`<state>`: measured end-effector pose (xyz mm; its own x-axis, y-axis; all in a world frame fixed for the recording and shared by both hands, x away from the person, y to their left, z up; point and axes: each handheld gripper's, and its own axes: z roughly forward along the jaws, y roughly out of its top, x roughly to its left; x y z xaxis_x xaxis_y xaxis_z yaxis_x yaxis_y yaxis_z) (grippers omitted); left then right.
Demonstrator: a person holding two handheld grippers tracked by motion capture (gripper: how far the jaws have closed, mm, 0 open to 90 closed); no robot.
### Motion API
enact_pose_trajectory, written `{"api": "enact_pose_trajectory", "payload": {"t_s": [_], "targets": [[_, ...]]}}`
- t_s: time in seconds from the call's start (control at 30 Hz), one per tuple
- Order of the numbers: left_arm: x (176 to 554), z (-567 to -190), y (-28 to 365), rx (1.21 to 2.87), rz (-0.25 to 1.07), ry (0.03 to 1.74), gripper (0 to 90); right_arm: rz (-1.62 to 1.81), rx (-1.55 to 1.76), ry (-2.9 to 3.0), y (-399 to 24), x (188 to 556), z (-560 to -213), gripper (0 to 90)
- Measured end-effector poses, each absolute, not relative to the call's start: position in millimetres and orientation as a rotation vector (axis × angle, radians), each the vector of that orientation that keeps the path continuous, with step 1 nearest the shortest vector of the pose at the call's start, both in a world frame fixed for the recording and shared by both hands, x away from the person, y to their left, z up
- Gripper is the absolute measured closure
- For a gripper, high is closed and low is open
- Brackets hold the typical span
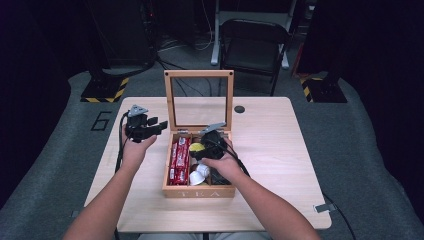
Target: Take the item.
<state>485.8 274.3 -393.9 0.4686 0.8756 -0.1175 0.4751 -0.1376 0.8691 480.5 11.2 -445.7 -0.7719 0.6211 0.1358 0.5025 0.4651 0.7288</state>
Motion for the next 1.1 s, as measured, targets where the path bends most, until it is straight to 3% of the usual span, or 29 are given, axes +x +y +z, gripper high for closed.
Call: {"api": "enact_pose_trajectory", "payload": {"t_s": [1.1], "targets": [[484, -393, 277, 1.775, 0.531, 1.153, 50.0, 1.224, 0.968, 2.465, -23, 482, -411, 37.5]]}}
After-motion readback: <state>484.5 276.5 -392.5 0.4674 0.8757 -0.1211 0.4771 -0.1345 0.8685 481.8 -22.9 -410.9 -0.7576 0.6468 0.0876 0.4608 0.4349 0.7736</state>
